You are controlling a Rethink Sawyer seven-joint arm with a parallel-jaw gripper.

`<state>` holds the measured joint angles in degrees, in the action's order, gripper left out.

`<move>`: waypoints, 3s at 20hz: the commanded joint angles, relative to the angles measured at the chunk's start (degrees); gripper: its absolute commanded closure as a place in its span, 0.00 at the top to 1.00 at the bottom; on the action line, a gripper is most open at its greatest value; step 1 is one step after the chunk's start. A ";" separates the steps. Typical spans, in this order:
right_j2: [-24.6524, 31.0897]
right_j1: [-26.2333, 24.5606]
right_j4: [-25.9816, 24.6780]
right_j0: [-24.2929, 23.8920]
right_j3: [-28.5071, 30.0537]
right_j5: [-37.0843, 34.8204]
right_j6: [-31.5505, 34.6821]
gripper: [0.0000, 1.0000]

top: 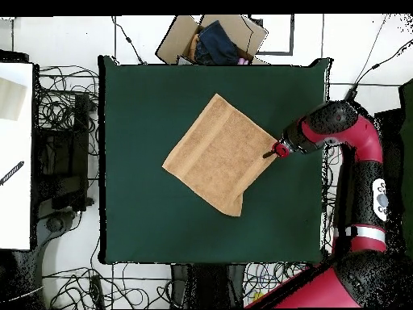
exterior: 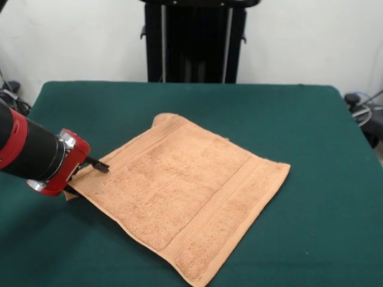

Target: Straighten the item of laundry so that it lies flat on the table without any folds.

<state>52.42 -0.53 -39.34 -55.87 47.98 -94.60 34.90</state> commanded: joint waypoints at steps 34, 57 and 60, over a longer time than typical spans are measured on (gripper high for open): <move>-9.78 11.87 0.82 -5.55 12.56 -5.41 -4.35 1.00; -8.25 32.76 2.89 -8.97 41.01 22.48 12.73 1.00; -8.82 35.52 4.70 -8.37 44.00 25.65 15.30 1.00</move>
<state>45.34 26.70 -37.29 -65.14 77.88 -78.19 34.95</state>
